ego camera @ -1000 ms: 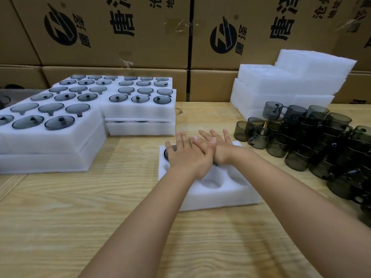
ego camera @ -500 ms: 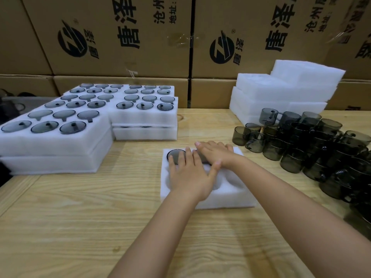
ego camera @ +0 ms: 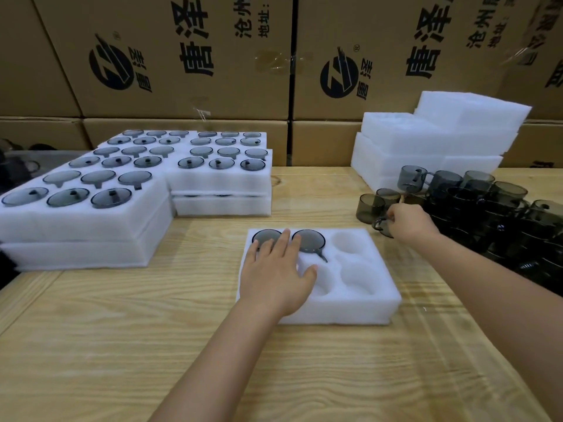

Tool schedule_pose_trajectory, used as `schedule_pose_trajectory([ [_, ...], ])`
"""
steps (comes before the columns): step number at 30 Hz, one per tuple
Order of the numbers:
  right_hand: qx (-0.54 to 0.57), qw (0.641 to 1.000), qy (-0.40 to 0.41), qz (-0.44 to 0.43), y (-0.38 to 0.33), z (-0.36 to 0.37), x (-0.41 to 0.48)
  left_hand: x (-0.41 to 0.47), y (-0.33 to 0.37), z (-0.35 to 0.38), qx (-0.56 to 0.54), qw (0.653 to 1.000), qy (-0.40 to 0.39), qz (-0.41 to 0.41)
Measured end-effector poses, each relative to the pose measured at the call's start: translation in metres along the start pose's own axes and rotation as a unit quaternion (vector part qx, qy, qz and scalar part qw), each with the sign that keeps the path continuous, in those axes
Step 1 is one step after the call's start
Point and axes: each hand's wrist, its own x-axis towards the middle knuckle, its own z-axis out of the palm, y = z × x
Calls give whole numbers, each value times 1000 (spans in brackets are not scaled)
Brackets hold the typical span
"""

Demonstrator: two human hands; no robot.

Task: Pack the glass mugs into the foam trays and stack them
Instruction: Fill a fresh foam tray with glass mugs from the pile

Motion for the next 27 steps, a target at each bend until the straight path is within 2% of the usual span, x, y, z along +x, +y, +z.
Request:
schedule_pose_trajectory([
  [6,31,999,12,18,-8,-1,-12,1,-17,-9,16,999,-33,-15],
  [10,158,984,72,45,-10,-14,-33,-1,-31,-19,10,998,-54,-32],
  [12,229,966,114,25,-10,-23,-46,-1,-25,-22,-19,998,-13,-52],
  [14,282,949,141,-20,-18,-33,-60,3,-11,-25,-91,992,65,-59],
  [16,329,933,120,-86,-34,-45,-72,12,6,-28,-188,977,94,-28],
  [18,386,905,67,-166,-53,-52,-81,21,20,-29,-278,959,50,34],
  [20,429,877,45,-213,-69,-54,-87,27,29,-27,-373,925,9,71],
  [22,475,853,60,-210,-80,-54,-90,31,32,-22,-436,897,37,61],
  [24,501,843,87,-176,-88,-50,-88,34,32,-19,-430,899,76,42],
  [27,464,876,67,-113,-92,-39,-78,35,33,-17,-381,917,120,22],
])
